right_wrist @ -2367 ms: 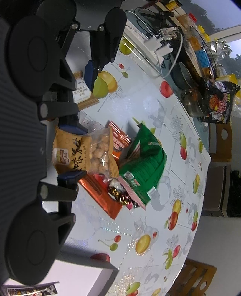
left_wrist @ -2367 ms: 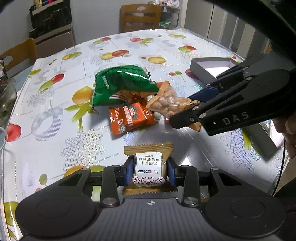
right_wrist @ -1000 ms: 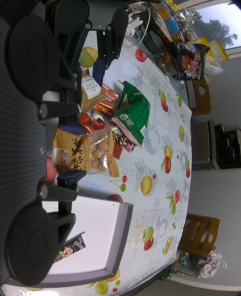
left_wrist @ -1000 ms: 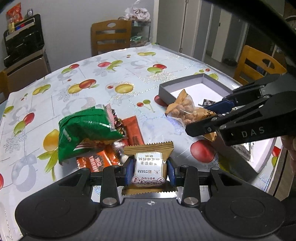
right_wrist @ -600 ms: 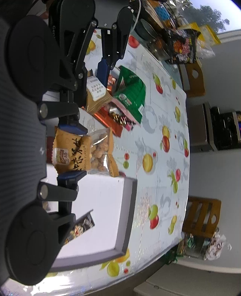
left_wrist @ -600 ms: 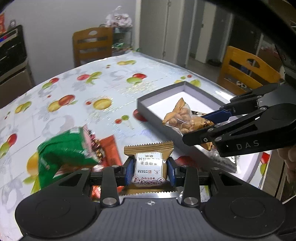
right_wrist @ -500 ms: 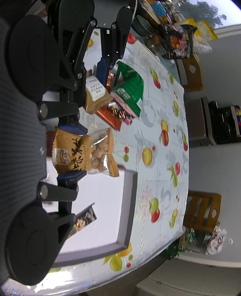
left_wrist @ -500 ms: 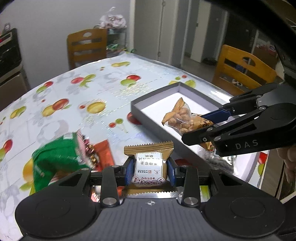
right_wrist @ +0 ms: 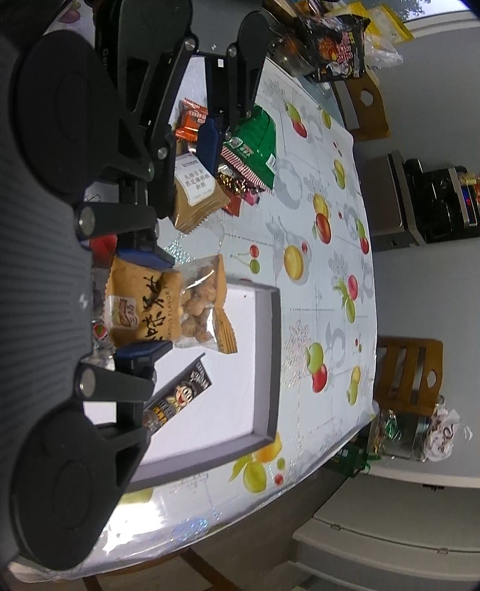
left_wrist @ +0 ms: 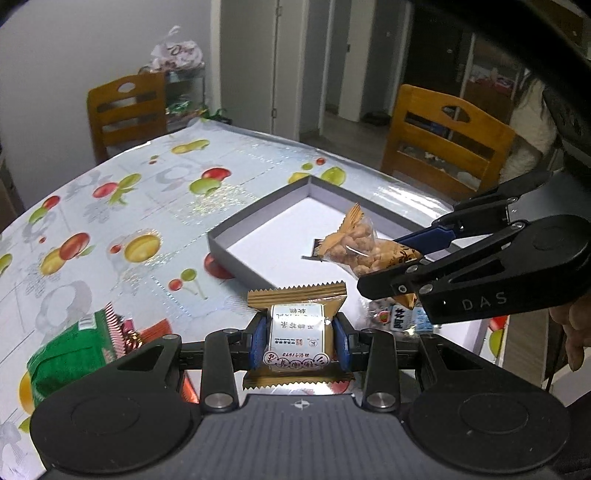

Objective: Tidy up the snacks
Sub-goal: 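Carry the peanut bag and cookie packet over the gray box, then lower both held snacks into the box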

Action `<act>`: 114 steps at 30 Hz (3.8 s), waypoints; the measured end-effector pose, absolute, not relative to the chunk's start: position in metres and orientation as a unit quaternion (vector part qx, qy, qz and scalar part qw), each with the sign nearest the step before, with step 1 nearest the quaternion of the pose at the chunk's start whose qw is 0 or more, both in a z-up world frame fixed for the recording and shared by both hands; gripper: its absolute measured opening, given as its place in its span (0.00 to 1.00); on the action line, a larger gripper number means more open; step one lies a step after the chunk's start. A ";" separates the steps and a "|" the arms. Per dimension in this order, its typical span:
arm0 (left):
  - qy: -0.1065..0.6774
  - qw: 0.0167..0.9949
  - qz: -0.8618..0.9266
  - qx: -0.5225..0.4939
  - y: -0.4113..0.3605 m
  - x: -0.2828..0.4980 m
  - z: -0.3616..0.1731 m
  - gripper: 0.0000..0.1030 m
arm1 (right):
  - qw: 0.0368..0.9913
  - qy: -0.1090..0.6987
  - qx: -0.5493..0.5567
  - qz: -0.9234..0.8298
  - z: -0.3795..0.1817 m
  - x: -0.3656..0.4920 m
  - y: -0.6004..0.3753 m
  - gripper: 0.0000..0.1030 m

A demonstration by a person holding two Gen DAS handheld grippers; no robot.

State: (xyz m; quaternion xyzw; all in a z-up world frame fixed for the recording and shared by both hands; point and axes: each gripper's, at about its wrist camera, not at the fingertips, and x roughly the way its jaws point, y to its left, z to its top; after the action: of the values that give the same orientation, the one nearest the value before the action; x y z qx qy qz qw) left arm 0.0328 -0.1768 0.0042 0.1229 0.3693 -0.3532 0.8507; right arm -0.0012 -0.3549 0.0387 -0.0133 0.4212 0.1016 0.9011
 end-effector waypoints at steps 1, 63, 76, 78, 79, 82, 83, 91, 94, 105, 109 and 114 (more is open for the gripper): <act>0.368 0.850 -0.358 0.122 -0.178 0.033 0.004 0.37 | 0.901 0.422 -0.013 0.098 0.039 -0.003 -0.355 0.39; 0.396 0.836 -0.354 0.138 -0.288 0.050 -0.011 0.37 | 0.887 0.452 0.023 0.091 0.007 -0.002 -0.468 0.39; 0.408 0.827 -0.362 0.141 -0.293 0.058 -0.019 0.38 | 0.878 0.470 0.015 0.093 0.003 0.004 -0.468 0.39; 0.411 0.824 -0.362 0.142 -0.294 0.058 -0.021 0.38 | 0.874 0.478 0.013 0.092 0.000 0.005 -0.467 0.39; 0.414 0.823 -0.363 0.143 -0.296 0.059 -0.022 0.38 | 0.872 0.480 0.013 0.091 -0.001 0.004 -0.468 0.39; 0.418 0.818 -0.367 0.146 -0.298 0.058 -0.025 0.38 | 0.872 0.482 0.015 0.088 -0.002 0.003 -0.469 0.39; 0.418 0.817 -0.368 0.147 -0.299 0.059 -0.025 0.38 | 0.871 0.483 0.015 0.087 -0.002 0.003 -0.470 0.39; 0.427 0.811 -0.371 0.154 -0.301 0.058 -0.030 0.38 | 0.865 0.494 0.014 0.083 -0.007 0.002 -0.469 0.40; 0.430 0.808 -0.371 0.156 -0.302 0.058 -0.031 0.38 | 0.862 0.501 0.010 0.081 -0.009 0.002 -0.468 0.39; 0.426 0.807 -0.377 0.156 -0.302 0.058 -0.031 0.47 | 0.854 0.514 0.004 0.079 -0.014 0.002 -0.465 0.40; 0.422 0.812 -0.372 0.155 -0.299 0.059 -0.030 0.54 | 0.853 0.516 -0.002 0.077 -0.014 0.002 -0.463 0.42; 0.420 0.815 -0.370 0.152 -0.296 0.059 -0.028 0.57 | 0.856 0.513 -0.006 0.066 -0.012 0.000 -0.462 0.49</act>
State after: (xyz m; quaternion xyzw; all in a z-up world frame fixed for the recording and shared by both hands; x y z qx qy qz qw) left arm 0.0587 -0.2964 -0.0280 0.1515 0.4202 -0.3699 0.8146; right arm 0.0004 -0.4622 -0.0121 -0.0059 0.5130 0.0657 0.8558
